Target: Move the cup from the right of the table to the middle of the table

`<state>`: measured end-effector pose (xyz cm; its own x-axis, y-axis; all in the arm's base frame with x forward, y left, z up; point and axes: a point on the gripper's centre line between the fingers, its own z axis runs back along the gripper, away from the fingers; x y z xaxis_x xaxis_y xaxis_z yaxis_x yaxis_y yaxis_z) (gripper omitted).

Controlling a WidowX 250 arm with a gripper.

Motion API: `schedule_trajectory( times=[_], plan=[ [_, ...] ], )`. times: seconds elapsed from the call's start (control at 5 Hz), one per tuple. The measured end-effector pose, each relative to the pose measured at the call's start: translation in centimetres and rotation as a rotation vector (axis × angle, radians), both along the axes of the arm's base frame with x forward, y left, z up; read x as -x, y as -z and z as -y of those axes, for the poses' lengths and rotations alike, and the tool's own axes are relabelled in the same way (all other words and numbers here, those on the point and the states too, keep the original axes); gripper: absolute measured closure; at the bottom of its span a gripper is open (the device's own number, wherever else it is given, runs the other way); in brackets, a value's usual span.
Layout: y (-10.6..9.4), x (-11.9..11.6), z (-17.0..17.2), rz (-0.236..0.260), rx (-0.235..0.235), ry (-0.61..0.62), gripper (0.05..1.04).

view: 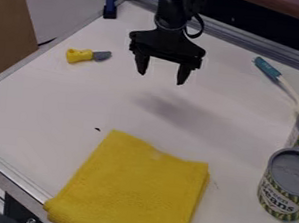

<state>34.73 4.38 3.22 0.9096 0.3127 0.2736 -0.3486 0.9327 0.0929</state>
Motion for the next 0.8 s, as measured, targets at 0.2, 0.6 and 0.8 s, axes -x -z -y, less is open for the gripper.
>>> schedule_trajectory(
  times=[0.2, 0.6, 0.8],
  plan=[
    [1.0, 0.5, 0.0, -0.031, 0.004, -0.007, 0.084],
    [1.0, 0.6, 2.0, -0.049, 0.002, 0.055, 0.084],
    [0.8, 0.7, 3.4, -0.102, -0.015, 0.205, 0.084]
  ],
)
